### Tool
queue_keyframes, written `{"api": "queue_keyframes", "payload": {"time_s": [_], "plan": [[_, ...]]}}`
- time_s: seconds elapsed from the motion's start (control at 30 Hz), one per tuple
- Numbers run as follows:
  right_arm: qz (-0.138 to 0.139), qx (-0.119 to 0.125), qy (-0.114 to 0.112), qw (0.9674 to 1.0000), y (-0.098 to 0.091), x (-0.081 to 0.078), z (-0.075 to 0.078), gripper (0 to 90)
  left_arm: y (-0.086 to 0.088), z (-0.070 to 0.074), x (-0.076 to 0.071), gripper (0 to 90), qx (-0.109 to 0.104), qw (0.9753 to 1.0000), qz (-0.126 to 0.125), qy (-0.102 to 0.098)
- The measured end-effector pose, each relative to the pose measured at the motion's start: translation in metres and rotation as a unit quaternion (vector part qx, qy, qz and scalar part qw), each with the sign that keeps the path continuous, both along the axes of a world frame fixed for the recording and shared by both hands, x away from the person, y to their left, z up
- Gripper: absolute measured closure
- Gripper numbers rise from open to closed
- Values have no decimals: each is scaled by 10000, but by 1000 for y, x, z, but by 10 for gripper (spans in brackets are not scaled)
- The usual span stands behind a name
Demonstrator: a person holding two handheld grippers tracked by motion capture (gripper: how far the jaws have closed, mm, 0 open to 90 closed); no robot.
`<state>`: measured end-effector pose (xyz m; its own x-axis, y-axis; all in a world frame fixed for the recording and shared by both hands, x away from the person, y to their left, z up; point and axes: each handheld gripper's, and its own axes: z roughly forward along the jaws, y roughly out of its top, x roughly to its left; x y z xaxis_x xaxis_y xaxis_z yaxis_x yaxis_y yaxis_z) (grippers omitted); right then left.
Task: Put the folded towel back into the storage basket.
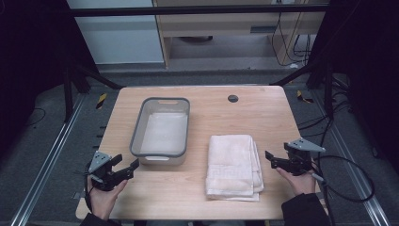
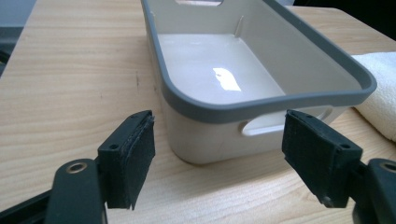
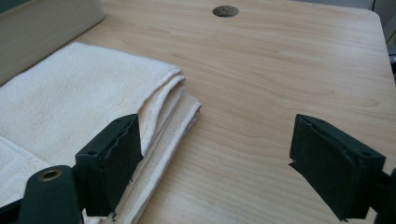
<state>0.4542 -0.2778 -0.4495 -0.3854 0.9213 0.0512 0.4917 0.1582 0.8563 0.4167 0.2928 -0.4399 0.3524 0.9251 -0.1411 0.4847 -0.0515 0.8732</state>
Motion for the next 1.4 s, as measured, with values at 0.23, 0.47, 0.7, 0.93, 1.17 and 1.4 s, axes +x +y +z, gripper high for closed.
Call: {"api": "queue_keyframes", "payload": {"time_s": [0.23, 0.47, 0.7, 0.93, 1.17, 1.4], "plan": [[15, 149, -49, 9999, 2, 6, 13, 170, -2, 11, 3, 269, -71, 9999, -7, -146], [70, 189, -86, 9998, 6, 11, 20, 175, -7, 20, 6, 293, -100, 9996, -126, -211], [142, 163, -57, 9998, 12, 15, 25, 185, -14, 30, 8, 320, -190, 9991, -230, -289], [150, 169, -101, 9997, 16, 20, 29, 198, -28, 36, 11, 325, -123, 9989, -340, -313], [158, 146, -111, 9997, 19, 25, 32, 199, -40, 39, 15, 323, -163, 9984, -426, -342], [154, 219, -183, 9995, 21, 29, 37, 209, -56, 41, 19, 322, -187, 9976, -561, -350]]}}
